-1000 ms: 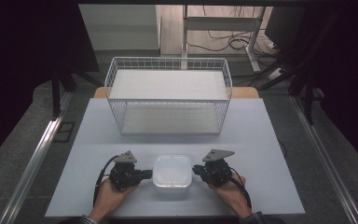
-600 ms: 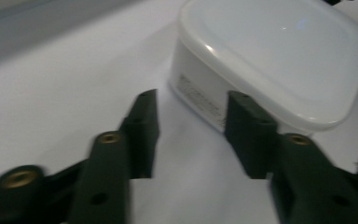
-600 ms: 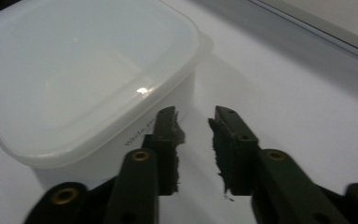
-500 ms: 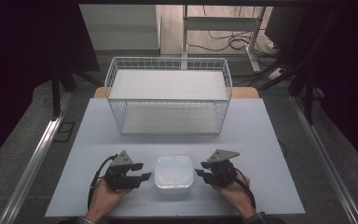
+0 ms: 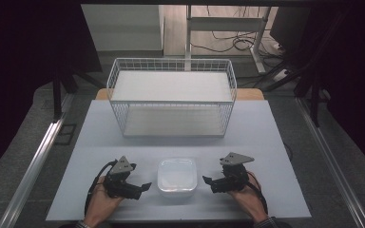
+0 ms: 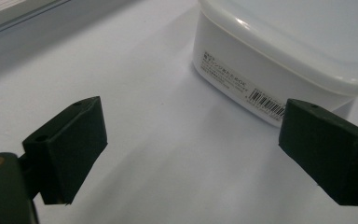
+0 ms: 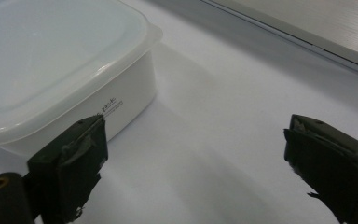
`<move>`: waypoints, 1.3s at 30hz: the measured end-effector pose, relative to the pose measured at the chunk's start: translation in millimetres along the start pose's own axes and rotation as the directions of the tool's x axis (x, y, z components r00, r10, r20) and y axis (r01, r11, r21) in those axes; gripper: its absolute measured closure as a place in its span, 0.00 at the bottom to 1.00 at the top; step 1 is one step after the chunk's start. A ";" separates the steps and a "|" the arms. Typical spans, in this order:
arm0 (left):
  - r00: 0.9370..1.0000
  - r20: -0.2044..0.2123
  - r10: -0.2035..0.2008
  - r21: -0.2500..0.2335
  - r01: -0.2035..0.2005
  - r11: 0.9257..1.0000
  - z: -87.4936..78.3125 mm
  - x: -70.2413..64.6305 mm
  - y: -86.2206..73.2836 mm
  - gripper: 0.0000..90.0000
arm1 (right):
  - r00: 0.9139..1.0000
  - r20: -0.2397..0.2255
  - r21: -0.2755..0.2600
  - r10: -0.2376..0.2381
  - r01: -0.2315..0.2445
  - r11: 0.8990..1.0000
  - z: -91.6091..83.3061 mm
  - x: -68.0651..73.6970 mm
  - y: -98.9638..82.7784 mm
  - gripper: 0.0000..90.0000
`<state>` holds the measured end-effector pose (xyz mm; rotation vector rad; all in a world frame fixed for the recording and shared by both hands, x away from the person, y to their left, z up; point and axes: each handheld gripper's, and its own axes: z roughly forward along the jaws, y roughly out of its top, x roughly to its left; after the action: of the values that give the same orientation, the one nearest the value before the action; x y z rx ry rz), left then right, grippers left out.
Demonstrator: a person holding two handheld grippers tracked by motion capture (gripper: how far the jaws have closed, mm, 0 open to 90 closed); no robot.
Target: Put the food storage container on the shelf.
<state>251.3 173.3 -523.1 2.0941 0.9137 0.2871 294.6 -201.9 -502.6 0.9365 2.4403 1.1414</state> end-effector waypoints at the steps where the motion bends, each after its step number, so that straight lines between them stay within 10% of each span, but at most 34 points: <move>1: 1.000 0.005 0.006 -0.003 -0.006 1.000 0.9 0.1 -0.7 0.07 | 1.000 -0.001 -0.001 0.001 -0.001 1.000 0.0 -0.2 0.0 0.05; 20: 0.997 0.044 -0.061 -0.084 0.064 0.994 -9.7 5.1 4.9 0.05 | 0.999 -0.011 -0.034 0.036 -0.036 0.999 -6.4 2.6 6.6 0.06; 39: 0.987 0.161 -0.002 -0.068 0.013 0.998 5.5 -22.5 39.3 0.05 | 0.995 -0.098 -0.004 -0.025 0.024 1.000 -1.3 40.0 34.6 0.10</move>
<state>258.0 138.5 -494.3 2.0177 0.8047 0.1412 279.2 -159.6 -474.7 0.8664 2.5192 1.2090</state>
